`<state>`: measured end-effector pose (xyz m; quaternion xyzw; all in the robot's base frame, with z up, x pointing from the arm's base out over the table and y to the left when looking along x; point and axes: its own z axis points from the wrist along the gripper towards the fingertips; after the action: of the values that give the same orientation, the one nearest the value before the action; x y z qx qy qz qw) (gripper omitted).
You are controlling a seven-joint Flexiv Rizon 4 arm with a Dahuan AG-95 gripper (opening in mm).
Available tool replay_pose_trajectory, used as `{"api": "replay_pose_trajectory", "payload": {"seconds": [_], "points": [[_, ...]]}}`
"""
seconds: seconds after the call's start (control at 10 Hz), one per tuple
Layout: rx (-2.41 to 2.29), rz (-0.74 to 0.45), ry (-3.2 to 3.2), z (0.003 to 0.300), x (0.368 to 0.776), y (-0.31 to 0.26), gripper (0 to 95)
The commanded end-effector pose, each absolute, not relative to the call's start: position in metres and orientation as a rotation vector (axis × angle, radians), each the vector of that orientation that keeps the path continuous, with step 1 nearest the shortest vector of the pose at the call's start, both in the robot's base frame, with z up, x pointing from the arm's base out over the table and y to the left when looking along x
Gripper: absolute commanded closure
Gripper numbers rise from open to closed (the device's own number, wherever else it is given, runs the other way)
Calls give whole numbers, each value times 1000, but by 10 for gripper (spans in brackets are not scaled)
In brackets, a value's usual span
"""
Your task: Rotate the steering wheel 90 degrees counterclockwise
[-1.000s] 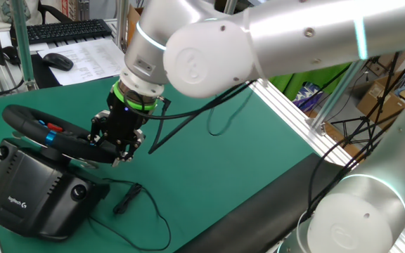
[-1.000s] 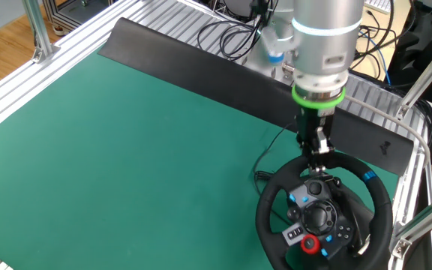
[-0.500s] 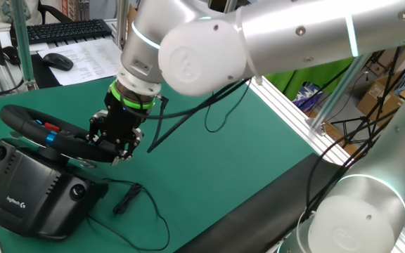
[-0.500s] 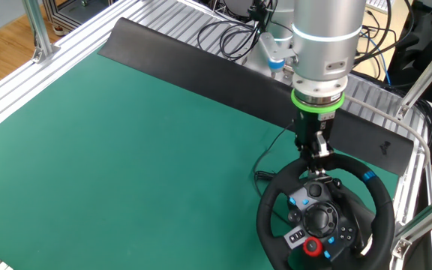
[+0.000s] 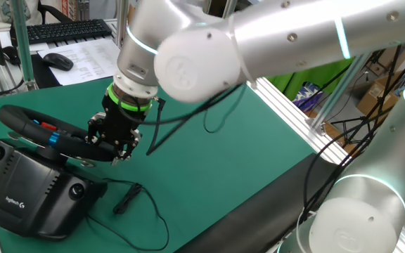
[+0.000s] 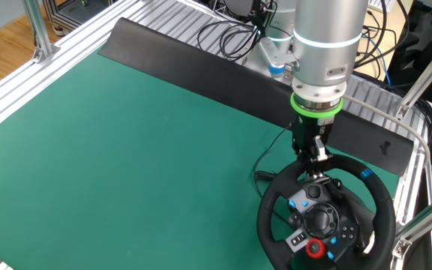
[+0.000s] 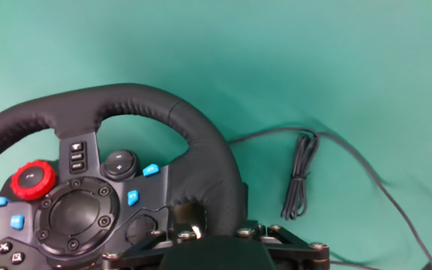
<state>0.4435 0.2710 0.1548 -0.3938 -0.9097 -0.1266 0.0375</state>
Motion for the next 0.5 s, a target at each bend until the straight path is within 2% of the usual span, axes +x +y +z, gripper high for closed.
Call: {"api": "replay_pose_trajectory", "payload": {"seconds": [0.1, 0.2, 0.5], "points": [[-1223, -335, -2811, 157, 443, 270, 190], [-1243, -333, -2802, 160, 443, 270, 0], [-1261, -327, -2762, 175, 441, 267, 0]]}}
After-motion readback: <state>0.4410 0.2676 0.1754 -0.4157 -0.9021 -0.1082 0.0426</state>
